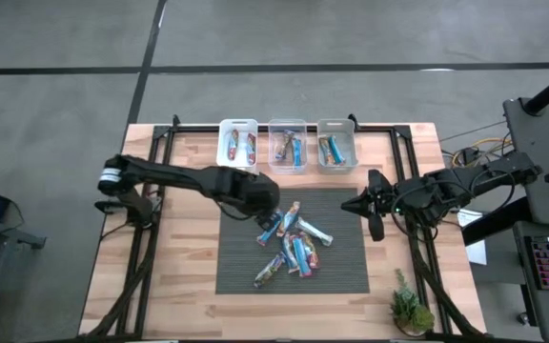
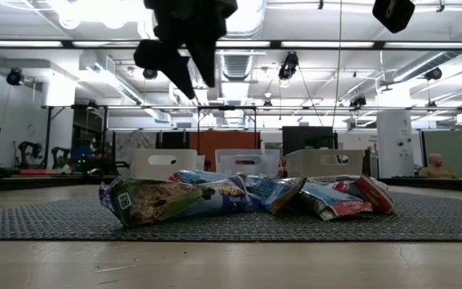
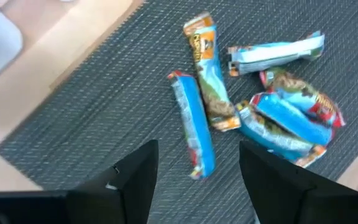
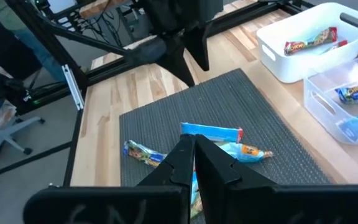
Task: Pick and place Granola Bars by type
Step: Put the red granola bar into the white bin
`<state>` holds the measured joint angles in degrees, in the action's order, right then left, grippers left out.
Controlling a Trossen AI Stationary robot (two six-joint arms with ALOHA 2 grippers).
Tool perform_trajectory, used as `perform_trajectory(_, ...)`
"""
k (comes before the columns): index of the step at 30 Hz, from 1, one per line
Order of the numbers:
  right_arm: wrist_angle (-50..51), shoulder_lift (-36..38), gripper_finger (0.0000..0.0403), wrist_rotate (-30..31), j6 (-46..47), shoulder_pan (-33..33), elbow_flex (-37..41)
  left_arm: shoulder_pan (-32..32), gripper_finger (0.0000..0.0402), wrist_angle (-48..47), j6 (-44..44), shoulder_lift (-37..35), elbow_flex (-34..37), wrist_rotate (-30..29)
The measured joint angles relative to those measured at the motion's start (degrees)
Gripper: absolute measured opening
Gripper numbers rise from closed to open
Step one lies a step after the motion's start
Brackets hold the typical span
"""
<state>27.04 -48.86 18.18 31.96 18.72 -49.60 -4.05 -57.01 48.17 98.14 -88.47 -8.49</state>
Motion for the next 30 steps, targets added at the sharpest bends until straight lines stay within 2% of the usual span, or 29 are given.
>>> perform_trajectory(5,1.3,0.0,0.0009,0.0,1.4,0.0,0.0,0.0,0.0206,-1.0,2.4,4.7,-3.4,1.3)
perform_trajectory(19,1.9,0.0,0.0009,0.0,1.5,0.0,0.0,-0.1,0.0207,-2.5,4.4,13.1,-3.9,3.0)
perform_trajectory(30,2.9,0.0,0.0009,0.0,3.2,0.0,0.0,-0.2,0.0207,3.0,0.7,16.5,-3.9,3.4)
